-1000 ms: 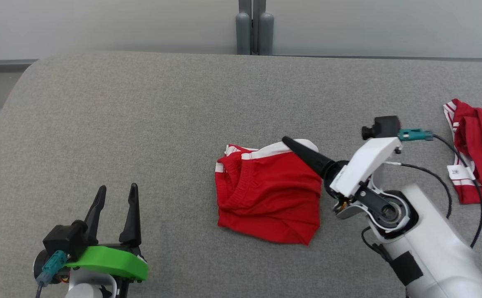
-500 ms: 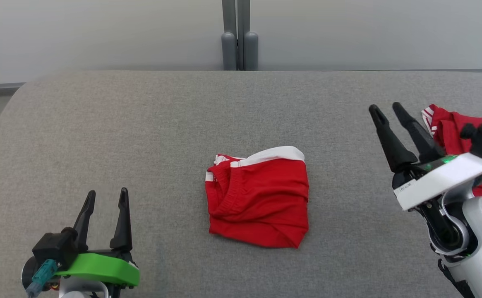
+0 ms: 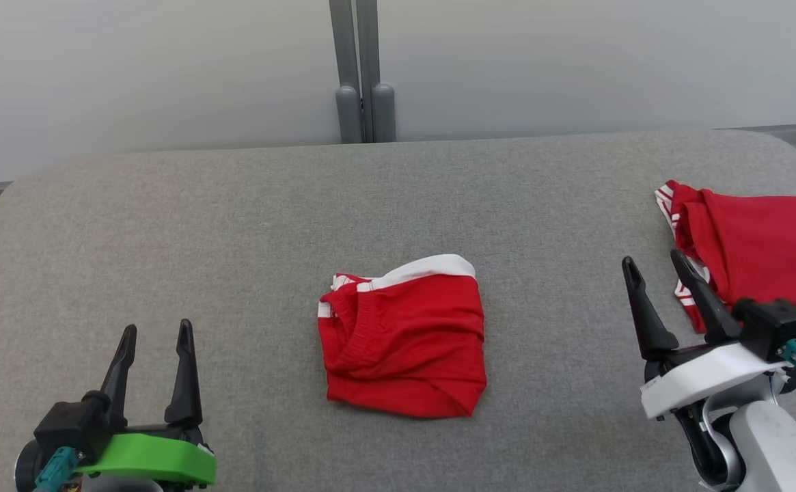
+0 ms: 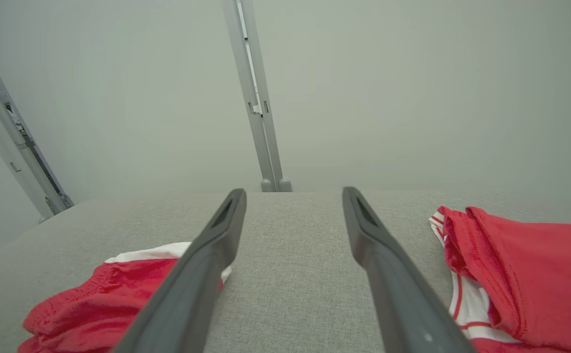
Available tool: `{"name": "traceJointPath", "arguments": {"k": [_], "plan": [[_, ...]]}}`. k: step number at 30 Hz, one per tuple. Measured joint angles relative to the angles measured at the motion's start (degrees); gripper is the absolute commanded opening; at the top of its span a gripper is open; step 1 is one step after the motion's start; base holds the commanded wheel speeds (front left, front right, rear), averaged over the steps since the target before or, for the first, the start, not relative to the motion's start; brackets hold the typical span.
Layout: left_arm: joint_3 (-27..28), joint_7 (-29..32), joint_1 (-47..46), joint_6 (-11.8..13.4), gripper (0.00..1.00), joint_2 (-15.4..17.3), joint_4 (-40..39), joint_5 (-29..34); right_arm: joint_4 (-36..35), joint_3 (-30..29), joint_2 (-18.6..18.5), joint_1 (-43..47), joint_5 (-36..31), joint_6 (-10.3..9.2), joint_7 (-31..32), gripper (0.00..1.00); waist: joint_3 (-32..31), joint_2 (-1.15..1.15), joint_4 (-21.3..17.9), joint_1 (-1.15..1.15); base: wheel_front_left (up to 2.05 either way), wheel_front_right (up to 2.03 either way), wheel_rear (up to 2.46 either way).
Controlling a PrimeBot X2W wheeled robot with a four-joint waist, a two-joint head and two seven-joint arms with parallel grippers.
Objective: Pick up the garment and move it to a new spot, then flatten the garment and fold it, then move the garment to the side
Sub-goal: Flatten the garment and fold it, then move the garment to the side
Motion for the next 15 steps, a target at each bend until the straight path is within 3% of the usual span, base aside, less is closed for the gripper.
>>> {"name": "traceJointPath", "arguments": {"k": [4, 15], "plan": [[0.2, 0.0, 0.3, 0.0, 1.00, -0.1, 0.4, 0.2, 2.7, -1.0, 1.7, 0.9, -3.9, 0.00, -0.3, 1.00, -0.7, 0.00, -0.5, 0.00, 0.00, 0.00, 0.00], [0.2, 0.0, 0.5, 0.0, 1.00, -0.1, 1.0, 0.6, 4.2, -1.6, 3.4, 1.0, -5.9, 0.00, -0.5, 1.00, -1.2, 0.00, -0.4, 0.00, 0.00, 0.00, 0.00]]}}
